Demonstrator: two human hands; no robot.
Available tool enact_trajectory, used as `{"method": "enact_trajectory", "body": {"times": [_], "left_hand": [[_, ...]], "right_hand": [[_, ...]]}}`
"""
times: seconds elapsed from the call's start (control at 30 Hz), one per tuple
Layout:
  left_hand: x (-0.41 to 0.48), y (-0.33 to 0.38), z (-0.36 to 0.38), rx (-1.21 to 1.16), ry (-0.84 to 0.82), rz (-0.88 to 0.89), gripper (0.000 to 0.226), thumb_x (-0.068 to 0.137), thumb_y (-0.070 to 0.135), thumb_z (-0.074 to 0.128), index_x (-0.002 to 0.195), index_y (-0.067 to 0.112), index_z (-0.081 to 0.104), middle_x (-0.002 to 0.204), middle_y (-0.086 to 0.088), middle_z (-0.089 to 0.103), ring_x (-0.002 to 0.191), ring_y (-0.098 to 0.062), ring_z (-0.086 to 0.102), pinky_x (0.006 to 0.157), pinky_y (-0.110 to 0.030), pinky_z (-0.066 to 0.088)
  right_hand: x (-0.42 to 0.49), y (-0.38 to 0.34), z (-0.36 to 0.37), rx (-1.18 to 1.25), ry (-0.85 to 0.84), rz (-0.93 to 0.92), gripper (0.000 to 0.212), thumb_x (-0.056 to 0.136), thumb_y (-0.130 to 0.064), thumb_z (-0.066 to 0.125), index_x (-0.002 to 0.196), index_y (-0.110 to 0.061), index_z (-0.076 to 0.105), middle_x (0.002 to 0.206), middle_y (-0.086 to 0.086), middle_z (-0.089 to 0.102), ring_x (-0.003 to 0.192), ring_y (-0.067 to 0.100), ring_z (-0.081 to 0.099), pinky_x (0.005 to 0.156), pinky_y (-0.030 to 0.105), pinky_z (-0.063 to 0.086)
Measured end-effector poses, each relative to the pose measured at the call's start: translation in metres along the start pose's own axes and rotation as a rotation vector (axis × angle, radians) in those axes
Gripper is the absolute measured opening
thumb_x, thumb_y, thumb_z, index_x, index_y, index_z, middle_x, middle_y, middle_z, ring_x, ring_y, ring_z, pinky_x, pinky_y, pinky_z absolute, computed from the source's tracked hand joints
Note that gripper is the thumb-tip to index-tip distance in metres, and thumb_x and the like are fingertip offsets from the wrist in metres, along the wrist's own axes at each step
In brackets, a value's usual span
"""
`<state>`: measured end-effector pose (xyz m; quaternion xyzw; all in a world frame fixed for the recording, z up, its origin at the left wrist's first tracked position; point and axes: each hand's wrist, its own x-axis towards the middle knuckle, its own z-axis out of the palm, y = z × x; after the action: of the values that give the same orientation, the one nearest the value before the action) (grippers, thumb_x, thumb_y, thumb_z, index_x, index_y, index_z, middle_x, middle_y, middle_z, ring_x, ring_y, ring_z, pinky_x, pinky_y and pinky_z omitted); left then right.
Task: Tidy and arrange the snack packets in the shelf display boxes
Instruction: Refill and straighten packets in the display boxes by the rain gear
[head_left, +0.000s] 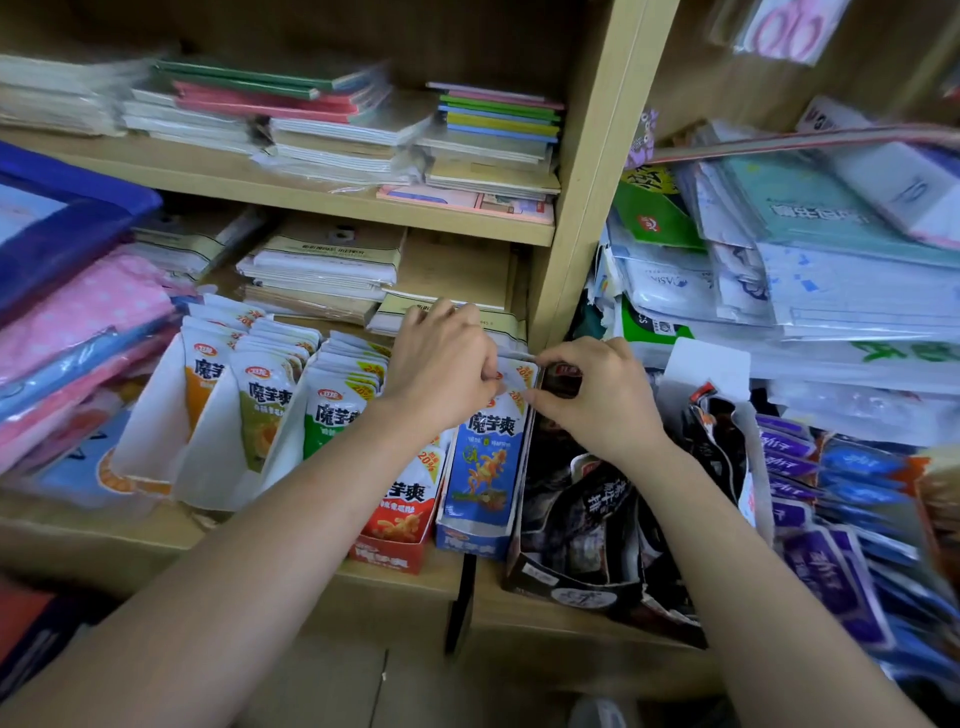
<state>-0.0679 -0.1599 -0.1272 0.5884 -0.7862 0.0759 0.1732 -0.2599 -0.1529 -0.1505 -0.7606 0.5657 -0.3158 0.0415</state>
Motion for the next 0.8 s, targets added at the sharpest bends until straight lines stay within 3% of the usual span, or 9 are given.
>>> {"method": "enact_trajectory", "body": {"times": [0.13, 0.37, 0.5, 0.6, 0.8], "left_hand": [[0.001, 0.000, -0.001, -0.017, 0.050, 0.043, 0.026, 0.082, 0.059, 0.073, 0.081, 0.034, 0.077, 0.100, 0.015, 0.053, 0.105, -0.017, 0.045, 0.086, -0.035, 0.030], [-0.002, -0.002, -0.002, 0.105, -0.177, 0.044, 0.043, 0.084, 0.067, 0.065, 0.118, 0.041, 0.072, 0.122, 0.010, 0.044, 0.119, -0.023, 0.032, 0.092, -0.043, 0.025], [0.000, -0.002, -0.001, 0.059, -0.216, 0.008, 0.025, 0.086, 0.058, 0.069, 0.100, 0.039, 0.076, 0.118, 0.009, 0.040, 0.117, -0.023, 0.029, 0.092, -0.043, 0.021], [0.000, -0.005, 0.002, -0.037, -0.147, -0.006, 0.015, 0.085, 0.051, 0.074, 0.088, 0.037, 0.077, 0.111, 0.013, 0.043, 0.113, -0.020, 0.032, 0.092, -0.040, 0.022], [0.000, -0.012, 0.005, -0.121, 0.071, 0.033, 0.010, 0.091, 0.037, 0.073, 0.093, 0.028, 0.077, 0.110, 0.011, 0.062, 0.106, -0.018, 0.056, 0.094, -0.038, 0.037]], "right_hand": [[-0.004, 0.001, -0.002, 0.015, -0.012, -0.005, 0.041, 0.075, -0.041, 0.083, 0.112, -0.028, 0.072, 0.108, -0.007, 0.070, 0.104, 0.025, 0.050, 0.088, 0.047, 0.046], [-0.006, 0.000, -0.002, -0.011, -0.029, -0.012, 0.042, 0.075, -0.039, 0.084, 0.114, -0.030, 0.072, 0.112, -0.006, 0.067, 0.106, 0.027, 0.048, 0.088, 0.046, 0.046], [-0.006, 0.001, -0.002, -0.018, -0.039, -0.014, 0.041, 0.076, -0.039, 0.084, 0.114, -0.031, 0.073, 0.115, -0.008, 0.066, 0.107, 0.026, 0.046, 0.090, 0.045, 0.044], [-0.007, 0.001, -0.002, -0.019, -0.038, -0.013, 0.042, 0.076, -0.041, 0.082, 0.116, -0.032, 0.073, 0.116, -0.009, 0.066, 0.108, 0.025, 0.046, 0.090, 0.043, 0.044], [-0.005, -0.001, -0.004, -0.074, -0.101, -0.009, 0.057, 0.082, -0.045, 0.077, 0.135, -0.033, 0.061, 0.124, -0.010, 0.059, 0.115, 0.024, 0.040, 0.096, 0.042, 0.038]]}}
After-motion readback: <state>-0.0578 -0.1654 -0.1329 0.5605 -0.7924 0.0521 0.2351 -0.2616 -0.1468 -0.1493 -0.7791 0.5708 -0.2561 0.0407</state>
